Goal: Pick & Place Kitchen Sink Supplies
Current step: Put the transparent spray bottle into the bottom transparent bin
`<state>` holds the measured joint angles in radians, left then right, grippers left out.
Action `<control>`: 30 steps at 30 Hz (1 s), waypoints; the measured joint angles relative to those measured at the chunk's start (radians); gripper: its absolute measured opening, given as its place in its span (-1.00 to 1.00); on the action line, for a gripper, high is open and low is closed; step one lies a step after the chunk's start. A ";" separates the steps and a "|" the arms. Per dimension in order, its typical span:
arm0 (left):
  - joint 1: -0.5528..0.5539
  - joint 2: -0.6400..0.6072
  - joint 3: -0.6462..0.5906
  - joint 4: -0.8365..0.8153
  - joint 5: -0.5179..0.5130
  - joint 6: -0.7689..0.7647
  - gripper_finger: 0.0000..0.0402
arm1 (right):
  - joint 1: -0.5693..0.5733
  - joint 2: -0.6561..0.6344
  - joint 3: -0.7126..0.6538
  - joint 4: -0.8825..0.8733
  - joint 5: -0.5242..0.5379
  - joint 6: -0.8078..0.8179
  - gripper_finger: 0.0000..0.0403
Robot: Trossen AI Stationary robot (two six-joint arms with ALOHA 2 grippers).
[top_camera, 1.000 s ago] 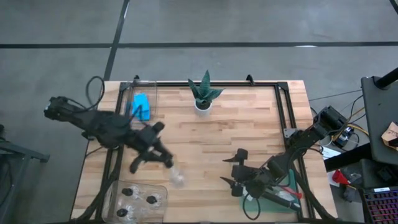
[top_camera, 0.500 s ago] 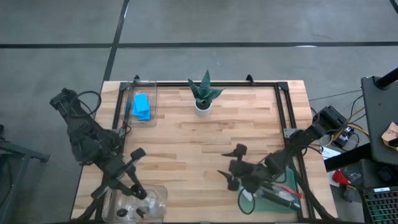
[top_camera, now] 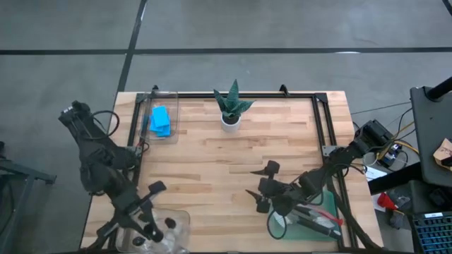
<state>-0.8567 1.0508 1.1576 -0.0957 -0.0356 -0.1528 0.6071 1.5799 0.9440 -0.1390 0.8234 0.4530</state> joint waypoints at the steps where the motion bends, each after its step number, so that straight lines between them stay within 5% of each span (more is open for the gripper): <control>1: -0.004 0.006 0.000 -0.029 0.015 -0.032 -0.59 | 0.000 0.000 0.000 0.000 0.000 0.000 0.62; 8: -0.058 0.096 0.000 -0.151 -0.010 -0.199 -0.59 | 0.000 0.000 0.000 -0.004 -0.002 0.000 0.62; 15: -0.069 0.161 0.000 -0.240 -0.138 -0.212 -0.59 | -0.003 0.000 0.000 -0.003 -0.001 0.001 0.62; 30: -0.096 0.240 0.000 -0.284 -0.218 -0.234 -0.59 | -0.003 0.000 0.000 -0.001 -0.005 0.003 0.62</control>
<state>-0.9529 1.2912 1.1576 -0.3794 -0.2538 -0.3866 0.6037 1.5799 0.9440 -0.1398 0.8187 0.4559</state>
